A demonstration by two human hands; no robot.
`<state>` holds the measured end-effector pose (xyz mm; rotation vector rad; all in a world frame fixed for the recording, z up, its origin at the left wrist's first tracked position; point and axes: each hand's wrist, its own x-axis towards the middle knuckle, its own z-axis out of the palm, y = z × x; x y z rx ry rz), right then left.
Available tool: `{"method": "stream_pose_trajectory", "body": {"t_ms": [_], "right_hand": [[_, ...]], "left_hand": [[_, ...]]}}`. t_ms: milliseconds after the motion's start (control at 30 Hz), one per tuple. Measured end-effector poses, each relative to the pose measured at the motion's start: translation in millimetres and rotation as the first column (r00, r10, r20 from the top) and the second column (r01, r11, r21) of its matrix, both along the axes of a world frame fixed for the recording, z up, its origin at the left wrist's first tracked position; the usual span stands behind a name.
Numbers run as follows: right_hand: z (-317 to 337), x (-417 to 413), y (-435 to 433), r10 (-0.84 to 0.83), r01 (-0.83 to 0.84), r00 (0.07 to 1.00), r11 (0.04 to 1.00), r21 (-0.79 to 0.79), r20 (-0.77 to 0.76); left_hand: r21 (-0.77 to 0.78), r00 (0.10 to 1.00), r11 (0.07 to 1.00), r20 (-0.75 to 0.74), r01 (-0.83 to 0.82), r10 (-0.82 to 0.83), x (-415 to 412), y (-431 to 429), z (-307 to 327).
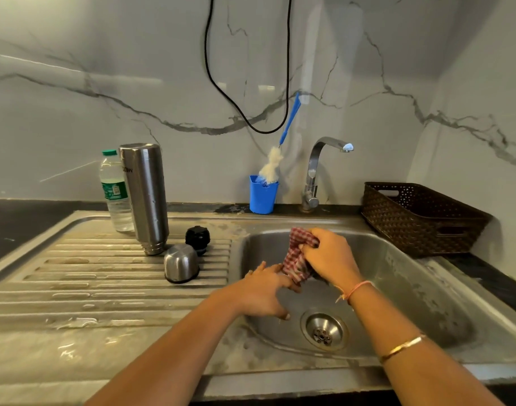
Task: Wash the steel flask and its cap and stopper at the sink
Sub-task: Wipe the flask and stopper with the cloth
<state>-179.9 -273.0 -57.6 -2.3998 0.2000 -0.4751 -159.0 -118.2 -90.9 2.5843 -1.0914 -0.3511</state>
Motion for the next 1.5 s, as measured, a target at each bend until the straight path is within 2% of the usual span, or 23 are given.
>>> {"method": "stream_pose_trajectory", "body": {"t_ms": [67, 200, 267, 333, 400, 467, 567, 667, 767, 900, 1000, 1100, 1200, 1333, 1400, 1500], "right_hand": [[4.6, -1.7, 1.9, 0.011, -0.012, 0.999, 1.0, 0.029, 0.042], [-0.3, -4.7, 4.7, 0.037, -0.037, 0.999, 0.999, 0.037, -0.009], [-2.5, -5.0, 4.8, 0.023, -0.021, 0.999, 0.998, 0.053, -0.033], [-2.0, -3.9, 7.3, 0.008, -0.007, 1.0, 0.998, 0.065, -0.018], [-1.1, -2.8, 13.1, 0.001, -0.001, 1.0, 0.998, 0.068, -0.003], [-0.5, -1.8, 22.1, 0.004, -0.004, 1.0, 0.997, 0.072, 0.009], [-0.6, -1.3, 35.0, 0.014, -0.015, 1.0, 0.996, 0.09, 0.014], [-2.1, -1.3, 42.3, 0.025, -0.027, 1.0, 0.994, 0.106, 0.017], [-4.1, -3.4, 42.5, 0.018, -0.02, 1.0, 0.991, 0.131, 0.015], [-6.9, -4.5, 37.6, 0.0, 0.0, 1.0, 0.991, 0.133, 0.002], [-7.3, -5.2, 35.4, 0.004, -0.003, 1.0, 0.989, 0.147, -0.007], [-7.1, -6.6, 35.1, 0.009, -0.008, 1.0, 0.987, 0.159, -0.002], [-6.2, -7.5, 33.5, 0.009, -0.012, 1.0, 0.984, 0.18, 0.015], [-3.2, -8.7, 31.8, 0.008, -0.014, 1.0, 0.97, 0.242, 0.026], [-1.8, -8.8, 31.8, 0.021, -0.024, 1.0, 0.951, 0.307, 0.012], [0.3, -9.6, 29.8, 0.017, -0.013, 1.0, 0.923, 0.385, -0.006]], "left_hand": [[-0.104, 0.998, 0.994, -0.067, -0.027, 0.02, -2.9, 13.5, 10.5], [-0.125, 0.986, 0.991, -0.163, -0.056, 0.035, -9.0, 71.1, 27.6], [-0.172, 0.974, 0.971, -0.184, -0.165, 0.133, -4.5, 112.9, 37.2], [-0.198, 0.935, 0.918, -0.155, -0.345, 0.318, 4.7, 155.5, 46.2], [-0.244, 0.848, 0.812, -0.154, -0.531, 0.508, 15.8, 187.1, 53.2], [-0.307, 0.722, 0.659, -0.187, -0.687, 0.666, 25.8, 204.7, 57.3], [-0.406, 0.557, 0.437, -0.249, -0.803, 0.792, 43.1, 210.4, 57.6], [-0.529, 0.519, 0.281, -0.377, -0.8, 0.767, 61.9, 202.6, 55.0], [-0.587, 0.51, 0.198, -0.431, -0.785, 0.744, 75.8, 191.1, 54.4], [-0.601, 0.518, 0.176, -0.46, -0.779, 0.721, 85.2, 187.2, 56.0], [-0.612, 0.587, 0.257, -0.43, -0.748, 0.686, 84.8, 188.9, 56.4], [-0.627, 0.594, 0.267, -0.394, -0.732, 0.702, 77.3, 194.6, 57.3], [-0.643, 0.558, 0.272, -0.294, -0.716, 0.776, 60.9, 206.5, 56.9], [-0.59, 0.502, 0.353, -0.105, -0.726, 0.858, 24.4, 220.3, 57.7], [-0.573, 0.527, 0.384, -0.1, -0.724, 0.844, 3.8, 215.0, 59.8], [-0.585, 0.612, 0.413, -0.19, -0.699, 0.767, -21.7, 189.1, 60.8]]}}
